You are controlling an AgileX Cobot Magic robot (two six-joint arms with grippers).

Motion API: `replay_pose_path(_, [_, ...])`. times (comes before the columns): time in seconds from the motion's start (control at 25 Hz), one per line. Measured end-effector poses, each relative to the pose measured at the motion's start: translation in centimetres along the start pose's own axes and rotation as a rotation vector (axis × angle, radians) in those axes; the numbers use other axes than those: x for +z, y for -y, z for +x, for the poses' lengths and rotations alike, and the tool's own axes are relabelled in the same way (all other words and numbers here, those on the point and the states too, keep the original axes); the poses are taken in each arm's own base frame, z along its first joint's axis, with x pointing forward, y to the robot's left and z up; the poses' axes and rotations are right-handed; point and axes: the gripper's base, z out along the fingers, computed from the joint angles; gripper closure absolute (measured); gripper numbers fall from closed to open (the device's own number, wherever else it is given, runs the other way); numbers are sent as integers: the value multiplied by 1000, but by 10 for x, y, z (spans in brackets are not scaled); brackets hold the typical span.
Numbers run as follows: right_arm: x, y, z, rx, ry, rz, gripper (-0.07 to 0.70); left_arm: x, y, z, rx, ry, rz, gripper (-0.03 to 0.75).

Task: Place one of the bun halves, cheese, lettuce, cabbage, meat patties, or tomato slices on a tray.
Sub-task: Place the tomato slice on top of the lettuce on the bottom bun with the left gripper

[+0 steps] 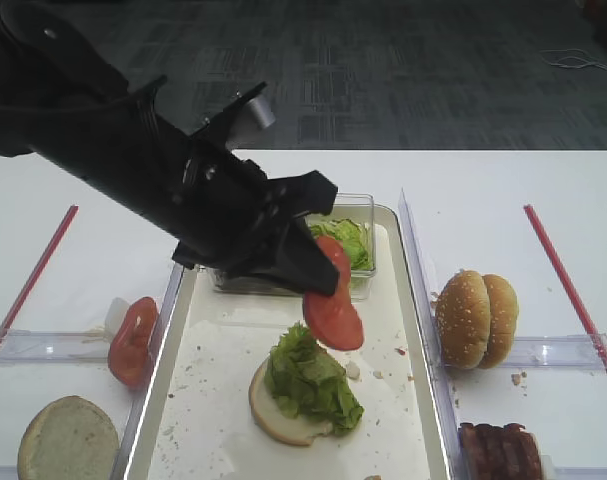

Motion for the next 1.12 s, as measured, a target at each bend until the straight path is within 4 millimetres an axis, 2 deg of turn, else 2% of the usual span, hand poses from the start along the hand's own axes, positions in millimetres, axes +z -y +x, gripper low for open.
replay_pose_path(0.32, [0, 0, 0, 0, 0, 0, -58, 1, 2, -1, 18, 14, 23, 648])
replay_pose_path(0.68, [0, 0, 0, 0, 0, 0, -58, 33, -27, -2, -63, -82, -6, 648])
replay_pose_path(1.12, [0, 0, 0, 0, 0, 0, -58, 52, -50, 8, -98, -145, -55, 648])
